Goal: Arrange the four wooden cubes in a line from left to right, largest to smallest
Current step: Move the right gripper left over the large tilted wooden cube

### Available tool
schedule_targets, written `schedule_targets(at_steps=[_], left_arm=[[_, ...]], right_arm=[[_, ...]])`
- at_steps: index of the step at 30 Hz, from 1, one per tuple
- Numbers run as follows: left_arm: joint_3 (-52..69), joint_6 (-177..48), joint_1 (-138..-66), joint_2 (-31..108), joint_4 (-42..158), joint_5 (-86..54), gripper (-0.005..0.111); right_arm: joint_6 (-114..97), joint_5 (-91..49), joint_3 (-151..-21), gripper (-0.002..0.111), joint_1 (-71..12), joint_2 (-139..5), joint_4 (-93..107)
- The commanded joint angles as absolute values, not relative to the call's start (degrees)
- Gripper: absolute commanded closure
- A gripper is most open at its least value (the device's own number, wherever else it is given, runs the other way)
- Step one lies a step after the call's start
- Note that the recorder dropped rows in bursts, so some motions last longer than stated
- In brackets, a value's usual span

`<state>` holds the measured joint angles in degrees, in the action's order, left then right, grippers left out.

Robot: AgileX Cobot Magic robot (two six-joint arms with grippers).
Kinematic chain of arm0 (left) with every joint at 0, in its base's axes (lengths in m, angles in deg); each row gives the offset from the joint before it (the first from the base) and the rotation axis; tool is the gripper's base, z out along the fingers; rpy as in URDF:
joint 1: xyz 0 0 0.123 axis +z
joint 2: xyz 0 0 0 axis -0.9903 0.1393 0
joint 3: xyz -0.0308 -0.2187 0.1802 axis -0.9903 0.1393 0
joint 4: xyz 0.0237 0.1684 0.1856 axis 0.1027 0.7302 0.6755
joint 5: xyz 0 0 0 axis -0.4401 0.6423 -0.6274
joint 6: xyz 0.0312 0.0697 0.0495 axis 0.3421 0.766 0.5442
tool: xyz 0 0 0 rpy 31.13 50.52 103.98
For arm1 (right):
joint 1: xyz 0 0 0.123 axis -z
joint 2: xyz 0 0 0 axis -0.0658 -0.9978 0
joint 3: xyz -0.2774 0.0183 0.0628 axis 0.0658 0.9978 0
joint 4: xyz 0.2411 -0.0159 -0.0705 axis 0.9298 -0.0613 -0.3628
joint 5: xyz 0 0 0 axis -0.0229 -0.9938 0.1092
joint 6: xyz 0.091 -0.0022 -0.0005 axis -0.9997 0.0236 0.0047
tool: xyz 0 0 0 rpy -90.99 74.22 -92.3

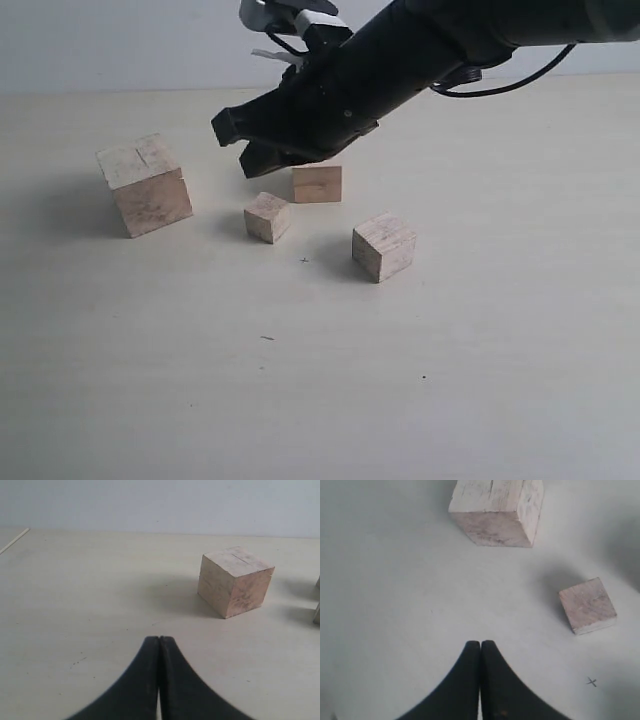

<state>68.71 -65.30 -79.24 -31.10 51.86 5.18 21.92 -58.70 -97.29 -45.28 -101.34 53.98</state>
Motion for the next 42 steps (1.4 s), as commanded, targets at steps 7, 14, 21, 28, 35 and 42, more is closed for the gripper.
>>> schedule_targets(at_steps=[7, 14, 21, 28, 35, 42], left_arm=[[68.9, -65.8, -79.3, -31.4, 51.9, 4.5, 0.107], [68.9, -65.8, -79.3, -31.4, 51.9, 4.5, 0.107], [68.9, -65.8, -79.3, -31.4, 51.9, 4.5, 0.107], [68.9, -65.8, -79.3, -31.4, 51.9, 4.5, 0.107], [68.9, -65.8, -79.3, -31.4, 51.9, 4.5, 0.107], [68.9, -65.8, -79.3, -31.4, 51.9, 4.5, 0.107]], right_arm=[[27.2, -56.6, -97.8, 0.108, -46.2, -102.9, 61.5], [13.0, -42.7, -102.2, 0.108, -57.2, -105.2, 39.2], [-4.9, -46.7, -118.8, 0.093, -59.1, -115.6, 23.7], [-3.6, -47.7, -130.3, 0.037, -60.1, -123.8, 19.3], [-3.1, -46.0, -130.3, 0.003, -60.1, -126.4, 18.0], [-3.1, -41.1, -130.3, 0.003, -60.1, -127.4, 18.0]])
